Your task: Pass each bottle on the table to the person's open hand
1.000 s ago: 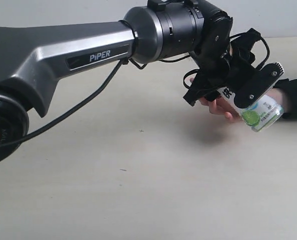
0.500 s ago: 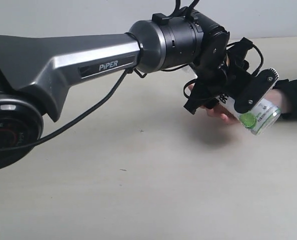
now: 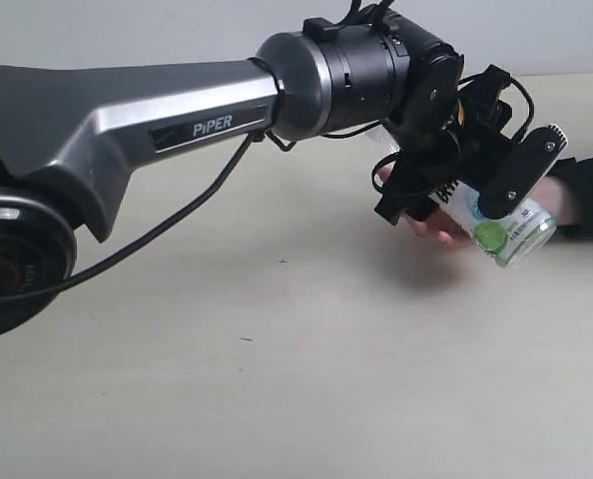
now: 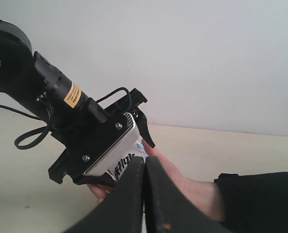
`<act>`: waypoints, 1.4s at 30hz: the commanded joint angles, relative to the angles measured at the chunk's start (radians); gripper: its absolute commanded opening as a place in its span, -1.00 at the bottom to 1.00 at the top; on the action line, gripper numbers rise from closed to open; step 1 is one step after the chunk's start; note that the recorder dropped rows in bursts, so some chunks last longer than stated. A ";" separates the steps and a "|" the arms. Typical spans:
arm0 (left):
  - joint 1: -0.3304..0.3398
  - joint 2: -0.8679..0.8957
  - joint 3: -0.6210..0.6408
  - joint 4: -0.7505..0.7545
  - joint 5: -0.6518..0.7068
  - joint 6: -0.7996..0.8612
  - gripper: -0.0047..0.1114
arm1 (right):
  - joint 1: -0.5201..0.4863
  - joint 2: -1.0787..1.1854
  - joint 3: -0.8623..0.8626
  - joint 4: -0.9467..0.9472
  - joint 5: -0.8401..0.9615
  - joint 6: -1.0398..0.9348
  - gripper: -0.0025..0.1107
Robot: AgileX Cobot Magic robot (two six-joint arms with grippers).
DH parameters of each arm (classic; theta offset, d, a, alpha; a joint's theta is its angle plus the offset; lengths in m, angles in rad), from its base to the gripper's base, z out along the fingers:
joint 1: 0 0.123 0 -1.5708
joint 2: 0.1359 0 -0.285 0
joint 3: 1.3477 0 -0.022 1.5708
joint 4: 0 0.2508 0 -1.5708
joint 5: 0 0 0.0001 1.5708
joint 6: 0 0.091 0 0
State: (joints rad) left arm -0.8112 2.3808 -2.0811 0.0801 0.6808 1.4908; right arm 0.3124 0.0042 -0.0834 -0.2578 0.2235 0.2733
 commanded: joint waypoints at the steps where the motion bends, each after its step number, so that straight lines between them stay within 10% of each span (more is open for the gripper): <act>1: -0.007 -0.045 -0.004 -0.006 0.022 -0.014 0.48 | 0.002 -0.004 0.007 0.004 -0.005 0.000 -0.96; 22: -0.024 -0.229 -0.004 -0.011 0.239 -0.695 0.47 | 0.002 -0.004 0.007 0.004 -0.005 0.000 -0.96; 26: -0.024 -0.260 -0.004 -0.035 0.288 -0.758 0.11 | 0.002 -0.004 0.007 0.004 -0.005 0.000 -0.96; 31: -0.026 -0.286 -0.004 -0.062 0.390 -0.881 -0.91 | 0.002 -0.004 0.007 0.004 -0.005 0.000 -0.96; 42: -0.018 -0.304 -0.004 -0.125 0.540 -0.998 -0.90 | 0.002 -0.004 0.007 0.004 -0.005 0.002 -0.96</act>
State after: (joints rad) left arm -0.8317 2.1037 -2.0811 -0.0338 1.2176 0.5593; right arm 0.3124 0.0042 -0.0834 -0.2578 0.2235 0.2733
